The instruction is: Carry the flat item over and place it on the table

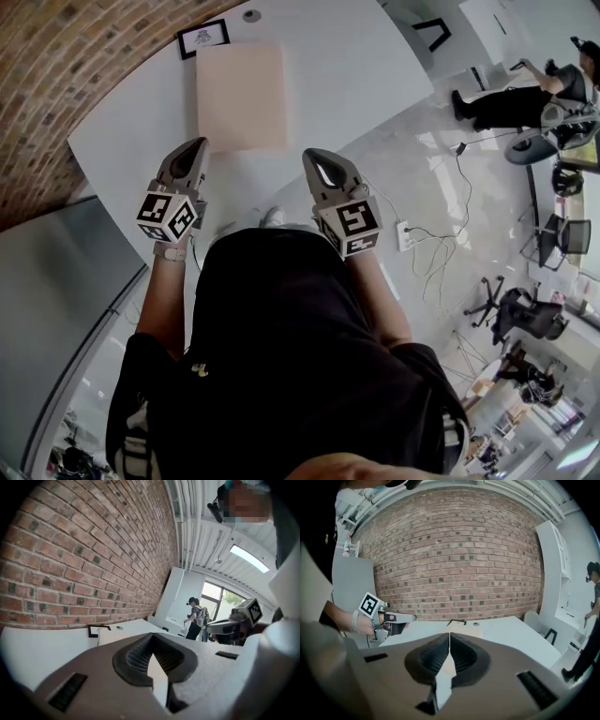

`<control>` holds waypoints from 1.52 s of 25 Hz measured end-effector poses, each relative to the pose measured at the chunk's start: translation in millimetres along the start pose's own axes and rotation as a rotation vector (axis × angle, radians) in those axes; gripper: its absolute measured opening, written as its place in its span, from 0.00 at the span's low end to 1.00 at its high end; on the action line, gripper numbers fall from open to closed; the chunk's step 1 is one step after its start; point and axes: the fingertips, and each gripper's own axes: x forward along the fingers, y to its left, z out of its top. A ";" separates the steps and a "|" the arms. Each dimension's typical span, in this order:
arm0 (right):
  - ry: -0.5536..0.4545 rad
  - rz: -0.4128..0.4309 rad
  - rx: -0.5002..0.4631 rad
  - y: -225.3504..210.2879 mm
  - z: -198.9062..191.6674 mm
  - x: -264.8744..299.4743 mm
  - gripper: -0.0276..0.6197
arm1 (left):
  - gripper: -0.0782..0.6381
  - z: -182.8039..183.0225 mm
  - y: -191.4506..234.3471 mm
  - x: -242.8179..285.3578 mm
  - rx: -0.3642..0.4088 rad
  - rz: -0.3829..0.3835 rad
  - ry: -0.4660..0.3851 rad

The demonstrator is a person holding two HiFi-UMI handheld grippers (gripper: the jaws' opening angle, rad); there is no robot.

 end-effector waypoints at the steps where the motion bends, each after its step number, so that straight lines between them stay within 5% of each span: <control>1: -0.012 0.016 -0.005 3.9 5.1 1.3 0.06 | 0.11 5.3 -8.2 -4.9 0.015 -0.023 0.003; 8: -0.085 0.137 -0.011 32.1 41.2 0.2 0.06 | 0.11 41.9 -60.0 -39.5 0.141 -0.084 -0.020; 15: -0.134 0.226 -0.057 57.7 66.7 -2.2 0.06 | 0.11 60.9 -71.0 -72.0 0.090 -0.035 -0.081; 25: -0.170 0.326 -0.035 84.0 85.4 1.2 0.06 | 0.11 84.5 -69.4 -101.1 0.134 0.026 -0.154; 38: -0.188 0.348 -0.066 97.6 97.7 -7.4 0.06 | 0.11 93.5 -74.9 -112.4 0.120 0.031 -0.165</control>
